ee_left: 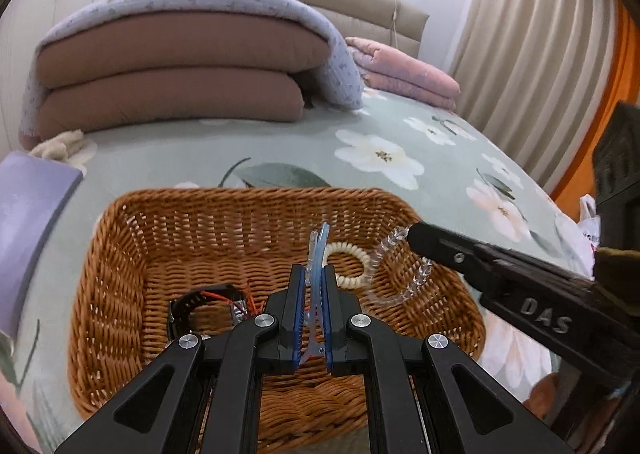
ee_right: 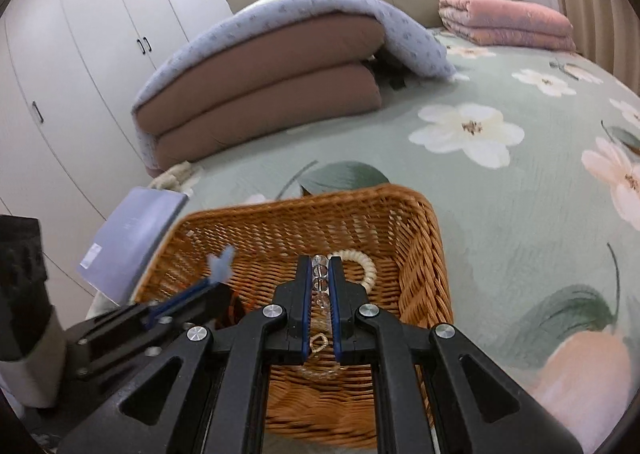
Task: Organize jewelry
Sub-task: 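Carry the blue clip and bead bracelet into the basket and open both tools, then move both open tools from the basket back to the remaining jewelry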
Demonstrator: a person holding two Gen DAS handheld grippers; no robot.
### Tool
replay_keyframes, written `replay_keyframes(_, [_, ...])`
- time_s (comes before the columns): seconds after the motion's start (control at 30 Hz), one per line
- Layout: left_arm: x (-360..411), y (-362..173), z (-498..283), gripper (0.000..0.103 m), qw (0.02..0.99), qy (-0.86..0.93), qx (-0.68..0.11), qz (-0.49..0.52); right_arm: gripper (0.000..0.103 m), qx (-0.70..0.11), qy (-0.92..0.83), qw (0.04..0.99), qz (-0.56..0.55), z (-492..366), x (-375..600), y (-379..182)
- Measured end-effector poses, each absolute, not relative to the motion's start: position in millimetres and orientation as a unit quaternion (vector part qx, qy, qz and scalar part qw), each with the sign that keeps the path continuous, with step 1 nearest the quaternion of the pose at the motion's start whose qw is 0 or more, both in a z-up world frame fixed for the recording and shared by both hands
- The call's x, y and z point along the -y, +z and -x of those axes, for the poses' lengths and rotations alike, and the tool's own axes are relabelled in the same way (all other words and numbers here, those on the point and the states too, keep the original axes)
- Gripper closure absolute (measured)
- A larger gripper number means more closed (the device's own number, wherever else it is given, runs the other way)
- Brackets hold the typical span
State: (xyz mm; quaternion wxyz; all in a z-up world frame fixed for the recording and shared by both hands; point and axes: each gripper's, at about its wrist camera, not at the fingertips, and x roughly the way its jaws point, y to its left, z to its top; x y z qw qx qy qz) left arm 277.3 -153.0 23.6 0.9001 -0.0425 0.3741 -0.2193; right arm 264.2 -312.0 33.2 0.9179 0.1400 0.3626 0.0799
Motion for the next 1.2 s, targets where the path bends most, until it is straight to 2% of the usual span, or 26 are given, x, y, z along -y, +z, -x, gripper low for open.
replay_keyframes(0.37, [152, 15, -278, 0.093, 0.888, -0.239, -0.390, 0.043, 0.091, -0.363, 0.104, 0.911, -0.167, -263, 328, 24])
replay_keyframes(0.4, [152, 14, -278, 0.090, 0.885, -0.244, -0.394, 0.046, 0.091, -0.362, 0.105, 0.911, -0.165, -262, 327, 26])
replay_keyframes(0.47, [150, 17, -276, 0.064, 0.884, -0.250, -0.392, 0.054, 0.088, -0.357, 0.114, 0.913, -0.162, -253, 324, 32])
replay_keyframes(0.53, [147, 23, -270, 0.059, 0.890, -0.249, -0.377, 0.057, 0.084, -0.355, 0.124, 0.913, -0.162, -243, 321, 37])
replay_keyframes(0.73, [130, 48, -239, 0.059, 0.894, -0.263, -0.357, 0.064, 0.083, -0.340, 0.149, 0.918, -0.139, -186, 307, 50])
replay_keyframes(0.77, [124, 53, -231, 0.059, 0.895, -0.264, -0.353, 0.066, 0.081, -0.335, 0.151, 0.921, -0.132, -170, 304, 52])
replay_keyframes(0.83, [111, 60, -212, 0.059, 0.897, -0.267, -0.345, 0.069, 0.070, -0.326, 0.154, 0.925, -0.124, -143, 298, 54])
replay_keyframes(1.07, [65, 65, -143, 0.059, 0.903, -0.256, -0.338, 0.072, 0.069, -0.317, 0.147, 0.935, -0.066, -65, 269, 47])
replay_keyframes(1.2, [43, 48, -103, 0.059, 0.897, -0.256, -0.349, 0.085, 0.069, -0.329, 0.144, 0.933, -0.027, -34, 252, 30])
